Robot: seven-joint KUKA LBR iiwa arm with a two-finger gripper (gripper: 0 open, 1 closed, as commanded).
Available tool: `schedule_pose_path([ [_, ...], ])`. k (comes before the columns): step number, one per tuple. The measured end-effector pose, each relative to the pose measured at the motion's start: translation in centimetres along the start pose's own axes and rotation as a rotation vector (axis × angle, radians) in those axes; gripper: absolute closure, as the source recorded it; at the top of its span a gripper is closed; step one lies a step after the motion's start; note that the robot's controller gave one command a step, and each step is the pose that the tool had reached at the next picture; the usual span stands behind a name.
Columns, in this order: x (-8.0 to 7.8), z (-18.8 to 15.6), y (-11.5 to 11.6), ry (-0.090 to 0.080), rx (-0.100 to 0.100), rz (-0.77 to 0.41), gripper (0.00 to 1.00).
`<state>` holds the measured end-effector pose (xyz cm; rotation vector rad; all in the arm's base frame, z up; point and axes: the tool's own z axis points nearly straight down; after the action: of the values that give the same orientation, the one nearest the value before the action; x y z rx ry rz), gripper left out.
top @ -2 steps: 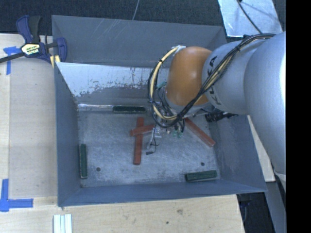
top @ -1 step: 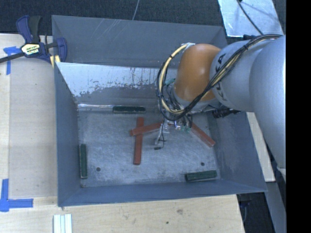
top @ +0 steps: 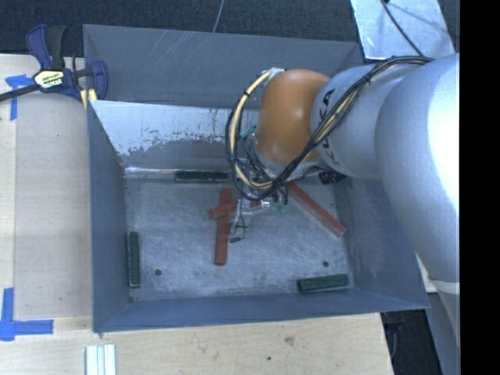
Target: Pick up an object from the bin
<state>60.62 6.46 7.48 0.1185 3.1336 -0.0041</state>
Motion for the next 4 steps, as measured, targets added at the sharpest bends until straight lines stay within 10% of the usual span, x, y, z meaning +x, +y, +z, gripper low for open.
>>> schedule_pose_path([
  [1, 0.5, 0.2, 2.6, 0.003, -0.006, -0.131, 0.0],
  [2, 3.8, 0.4, 6.4, 0.0, -0.005, -0.315, 1.0],
  [3, 3.8, 0.4, 6.4, 0.0, -0.005, -0.315, 1.0],
  [4, 2.9, -7.2, 7.6, 0.008, -0.004, -0.448, 1.0],
])
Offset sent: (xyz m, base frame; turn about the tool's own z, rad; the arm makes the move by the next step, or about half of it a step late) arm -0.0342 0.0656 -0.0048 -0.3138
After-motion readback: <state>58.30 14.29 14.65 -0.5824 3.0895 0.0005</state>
